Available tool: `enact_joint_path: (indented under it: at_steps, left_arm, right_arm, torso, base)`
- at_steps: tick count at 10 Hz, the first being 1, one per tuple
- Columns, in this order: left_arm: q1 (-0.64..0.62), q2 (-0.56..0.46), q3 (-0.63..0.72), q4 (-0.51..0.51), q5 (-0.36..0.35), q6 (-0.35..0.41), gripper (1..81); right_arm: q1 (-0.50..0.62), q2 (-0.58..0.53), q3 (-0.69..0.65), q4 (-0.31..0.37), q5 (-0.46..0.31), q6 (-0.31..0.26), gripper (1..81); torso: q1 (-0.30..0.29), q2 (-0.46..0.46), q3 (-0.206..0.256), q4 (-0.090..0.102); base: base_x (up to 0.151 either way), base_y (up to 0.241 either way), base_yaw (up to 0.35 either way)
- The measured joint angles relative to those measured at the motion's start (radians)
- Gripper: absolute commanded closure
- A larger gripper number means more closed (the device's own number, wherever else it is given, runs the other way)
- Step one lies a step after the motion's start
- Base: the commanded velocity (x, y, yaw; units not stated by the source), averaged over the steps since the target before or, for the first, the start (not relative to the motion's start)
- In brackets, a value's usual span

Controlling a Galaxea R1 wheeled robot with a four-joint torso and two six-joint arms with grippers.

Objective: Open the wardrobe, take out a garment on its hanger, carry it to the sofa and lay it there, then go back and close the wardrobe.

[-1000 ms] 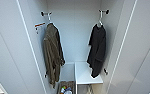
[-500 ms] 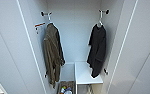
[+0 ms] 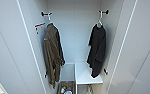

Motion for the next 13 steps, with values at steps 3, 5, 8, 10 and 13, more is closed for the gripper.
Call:
enact_joint_path:
  at_steps: [3, 5, 8, 10, 13]
  left_arm:
    - [0.003, 0.021, 0.000, -0.006, 0.196, -0.008, 1.0]
    - [0.003, 0.033, 0.000, -0.036, 0.377, -0.020, 1.0]
    - [0.003, 0.040, 0.001, -0.117, 0.438, -0.032, 1.0]
    - [-0.005, 0.040, 0.001, -0.117, 0.438, -0.031, 1.0]
    - [-0.037, 0.033, 0.000, -0.114, 0.430, -0.002, 1.0]
  right_arm:
    - [-0.071, 0.085, -0.148, 0.009, 0.029, 0.000, 1.0]
    - [-0.112, 0.133, -0.173, 0.017, 0.049, -0.014, 1.0]
    - [-0.132, 0.147, -0.174, 0.140, 0.024, -0.238, 1.0]
    - [-0.122, 0.147, -0.181, 0.416, -0.016, -0.561, 1.0]
    - [-0.119, 0.161, -0.198, 0.827, 0.034, -0.927, 1.0]
  torso:
    - [0.000, 0.000, 0.000, 0.000]
    - [-0.001, 0.000, 0.000, 0.000]
    - [-0.001, 0.000, 0.001, 0.000]
    - [-0.001, 0.000, 0.001, 0.000]
    - [-0.001, -0.001, 0.001, 0.000]
  base:
    - [0.000, 0.000, 0.000]
    - [0.000, 0.000, 0.000]
    - [0.000, 0.000, 0.000]
    - [0.000, 0.000, 0.000]
    - [0.000, 0.000, 0.000]
